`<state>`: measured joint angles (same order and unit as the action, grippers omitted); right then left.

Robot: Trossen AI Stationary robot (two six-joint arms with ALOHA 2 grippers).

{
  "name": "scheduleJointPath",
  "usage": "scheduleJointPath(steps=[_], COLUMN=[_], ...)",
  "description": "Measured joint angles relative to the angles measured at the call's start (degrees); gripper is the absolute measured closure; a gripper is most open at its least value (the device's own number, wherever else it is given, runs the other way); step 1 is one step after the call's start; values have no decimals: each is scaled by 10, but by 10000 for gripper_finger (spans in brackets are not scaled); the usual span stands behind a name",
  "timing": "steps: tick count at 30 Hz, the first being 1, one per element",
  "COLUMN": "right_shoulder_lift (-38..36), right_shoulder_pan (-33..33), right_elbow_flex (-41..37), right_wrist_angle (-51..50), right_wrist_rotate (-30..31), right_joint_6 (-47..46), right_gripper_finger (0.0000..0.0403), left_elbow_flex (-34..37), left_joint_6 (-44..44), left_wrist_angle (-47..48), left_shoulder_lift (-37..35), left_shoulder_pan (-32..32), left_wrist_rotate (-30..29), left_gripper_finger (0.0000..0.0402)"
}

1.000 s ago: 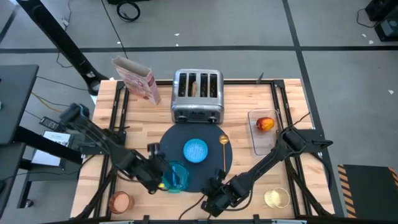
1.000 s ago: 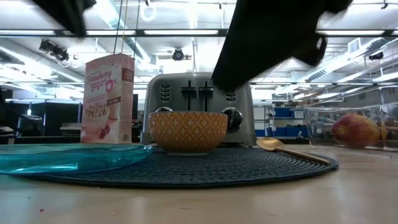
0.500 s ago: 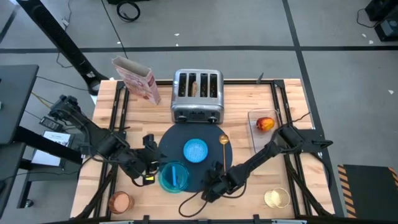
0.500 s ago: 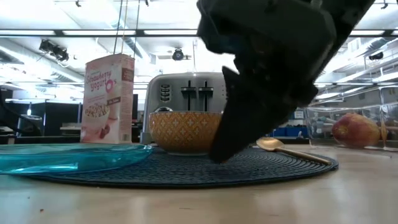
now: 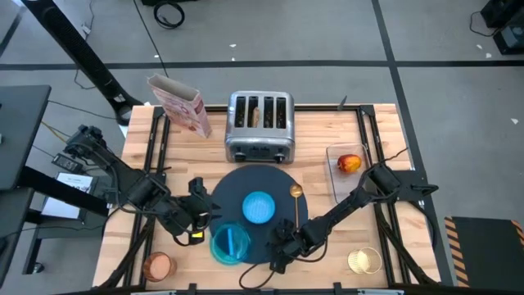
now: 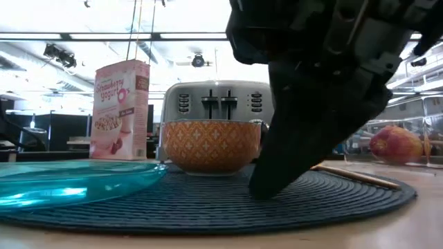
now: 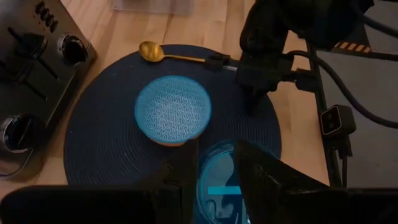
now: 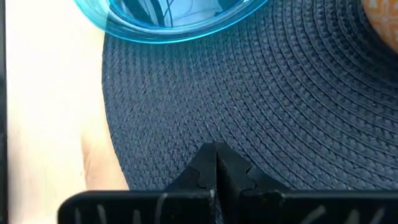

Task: Arrange a breakfast setting
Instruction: Adjust the blue table mat

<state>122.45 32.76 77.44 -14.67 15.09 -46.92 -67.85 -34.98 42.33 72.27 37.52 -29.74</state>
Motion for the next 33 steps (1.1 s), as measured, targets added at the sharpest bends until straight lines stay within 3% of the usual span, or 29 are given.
scheduleJointPath(steps=[15, 33], right_shoulder_lift=[0, -21], right_shoulder_pan=[15, -4], right_elbow_flex=[2, 0], right_wrist_angle=[-2, -83], right_wrist_rotate=[-17, -14], right_joint_6=[-33, -82], right_gripper_finger=[400, 400], left_elbow_flex=[0, 0], left_joint_6=[-3, -4], left_wrist_angle=[-32, -33], left_shoulder_lift=[0, 0], left_shoulder_pan=[-1, -1], left_wrist_rotate=[-1, -2], left_gripper_finger=[290, 290])
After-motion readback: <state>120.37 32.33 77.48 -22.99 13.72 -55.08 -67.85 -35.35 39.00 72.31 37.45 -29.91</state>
